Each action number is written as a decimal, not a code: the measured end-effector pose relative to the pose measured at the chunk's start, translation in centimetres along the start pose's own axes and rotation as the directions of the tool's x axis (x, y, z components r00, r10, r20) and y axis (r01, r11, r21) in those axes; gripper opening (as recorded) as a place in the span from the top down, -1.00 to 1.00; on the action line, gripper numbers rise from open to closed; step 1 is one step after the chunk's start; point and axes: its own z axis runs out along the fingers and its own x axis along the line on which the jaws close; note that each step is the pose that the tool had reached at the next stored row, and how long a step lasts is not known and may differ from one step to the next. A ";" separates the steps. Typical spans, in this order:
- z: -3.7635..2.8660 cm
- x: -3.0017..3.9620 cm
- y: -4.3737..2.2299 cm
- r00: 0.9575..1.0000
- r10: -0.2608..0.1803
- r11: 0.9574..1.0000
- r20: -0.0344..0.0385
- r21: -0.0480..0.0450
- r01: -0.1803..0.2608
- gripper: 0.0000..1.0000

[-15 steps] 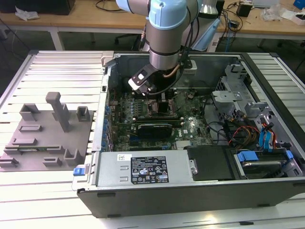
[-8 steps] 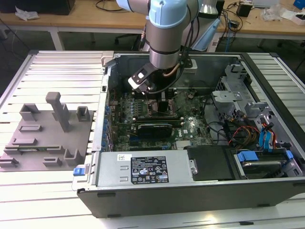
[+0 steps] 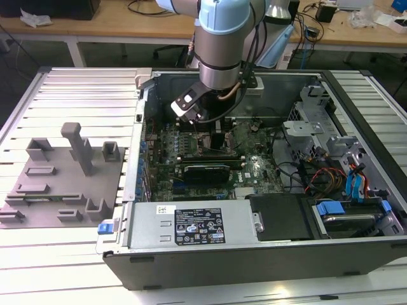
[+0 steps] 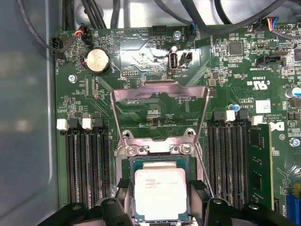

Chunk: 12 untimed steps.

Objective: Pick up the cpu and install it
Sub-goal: 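Place the cpu into insertion slot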

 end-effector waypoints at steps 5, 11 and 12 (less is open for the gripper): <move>-0.31 0.00 0.01 1.000 0.000 1.000 0.000 0.000 0.000 -0.23; -0.33 0.00 0.01 1.000 0.000 1.000 0.000 0.000 0.000 0.18; -0.33 0.00 0.01 1.000 0.000 1.000 0.000 0.000 0.000 0.30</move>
